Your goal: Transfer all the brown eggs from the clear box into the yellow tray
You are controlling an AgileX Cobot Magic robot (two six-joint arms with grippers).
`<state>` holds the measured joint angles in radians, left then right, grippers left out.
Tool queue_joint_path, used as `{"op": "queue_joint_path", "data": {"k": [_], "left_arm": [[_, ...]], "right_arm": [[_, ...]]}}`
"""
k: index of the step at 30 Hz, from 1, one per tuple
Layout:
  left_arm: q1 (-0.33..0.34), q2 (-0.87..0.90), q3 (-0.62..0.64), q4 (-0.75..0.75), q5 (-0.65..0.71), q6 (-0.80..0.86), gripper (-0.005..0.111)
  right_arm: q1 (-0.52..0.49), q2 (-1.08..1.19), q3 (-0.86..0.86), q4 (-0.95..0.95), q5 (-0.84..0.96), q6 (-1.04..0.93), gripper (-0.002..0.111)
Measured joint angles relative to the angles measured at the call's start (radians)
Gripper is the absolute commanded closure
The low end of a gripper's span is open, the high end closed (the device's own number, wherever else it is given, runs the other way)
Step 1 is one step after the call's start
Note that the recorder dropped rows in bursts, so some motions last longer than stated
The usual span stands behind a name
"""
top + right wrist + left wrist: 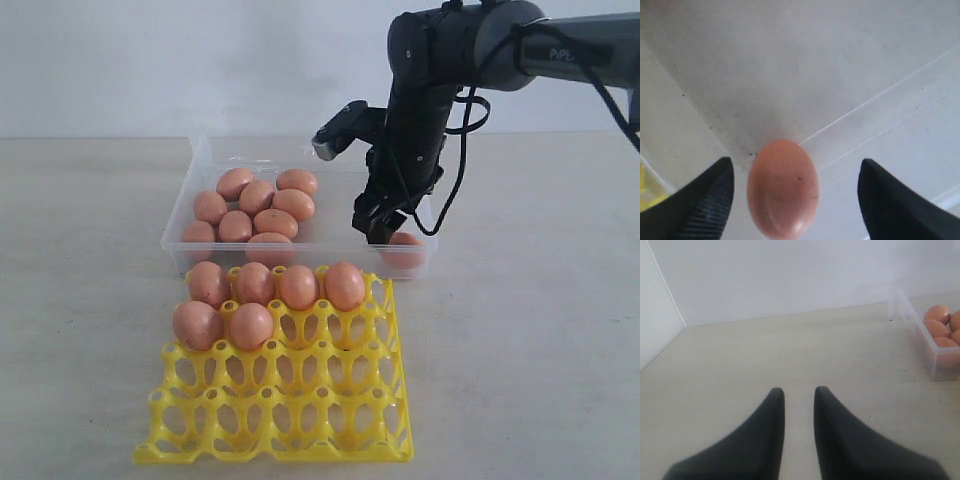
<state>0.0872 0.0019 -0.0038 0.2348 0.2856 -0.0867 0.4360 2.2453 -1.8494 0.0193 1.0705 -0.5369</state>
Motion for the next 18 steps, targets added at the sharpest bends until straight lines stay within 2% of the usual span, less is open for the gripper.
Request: {"op": "queue_joint_path", "data": {"k": [18], "left_arm": [[0.0,0.0,0.0,0.0,0.0,0.0,0.085]], "right_arm": [[0.0,0.002,0.0,-0.008,-0.075,0.052,0.041]]}}
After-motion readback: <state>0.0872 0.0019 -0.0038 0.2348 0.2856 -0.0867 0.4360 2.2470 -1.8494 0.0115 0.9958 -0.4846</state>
